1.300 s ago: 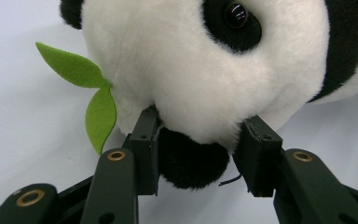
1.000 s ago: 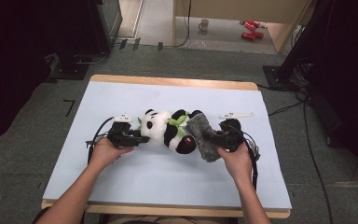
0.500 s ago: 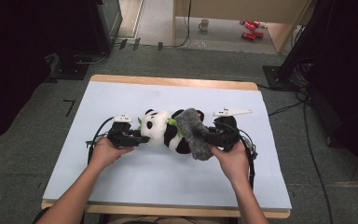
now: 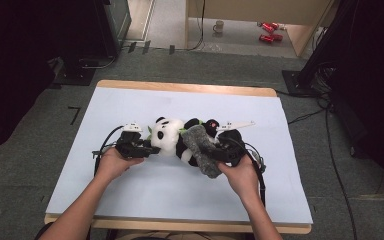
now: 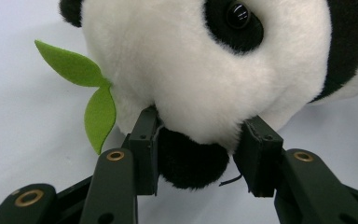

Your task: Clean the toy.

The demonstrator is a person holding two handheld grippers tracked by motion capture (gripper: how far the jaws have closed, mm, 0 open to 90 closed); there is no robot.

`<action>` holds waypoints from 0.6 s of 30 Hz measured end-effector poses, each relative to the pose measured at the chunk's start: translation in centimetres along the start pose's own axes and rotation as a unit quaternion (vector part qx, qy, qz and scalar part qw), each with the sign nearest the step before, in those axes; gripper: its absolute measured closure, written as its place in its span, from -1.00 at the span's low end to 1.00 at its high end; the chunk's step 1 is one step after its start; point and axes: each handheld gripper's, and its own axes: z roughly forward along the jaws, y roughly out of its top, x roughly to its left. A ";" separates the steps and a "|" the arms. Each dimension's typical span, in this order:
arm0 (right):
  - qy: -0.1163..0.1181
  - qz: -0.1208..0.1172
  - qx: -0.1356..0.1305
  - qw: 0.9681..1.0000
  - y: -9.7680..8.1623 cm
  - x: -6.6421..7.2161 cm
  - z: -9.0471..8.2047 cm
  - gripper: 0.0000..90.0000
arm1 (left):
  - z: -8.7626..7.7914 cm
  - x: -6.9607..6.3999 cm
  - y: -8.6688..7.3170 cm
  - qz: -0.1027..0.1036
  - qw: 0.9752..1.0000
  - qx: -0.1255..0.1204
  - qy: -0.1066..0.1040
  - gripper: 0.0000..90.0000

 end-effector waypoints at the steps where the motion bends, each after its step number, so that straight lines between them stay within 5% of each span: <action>1: 0.000 0.001 0.001 1.000 0.0 -0.1 0.0 0.73 | 0.0 0.0 0.0 0.000 1.000 0.000 0.000 0.23; 18: -0.049 0.048 0.029 0.997 -1.6 -4.4 0.0 0.73 | 0.0 0.1 0.0 -0.007 1.000 -0.003 -0.004 0.23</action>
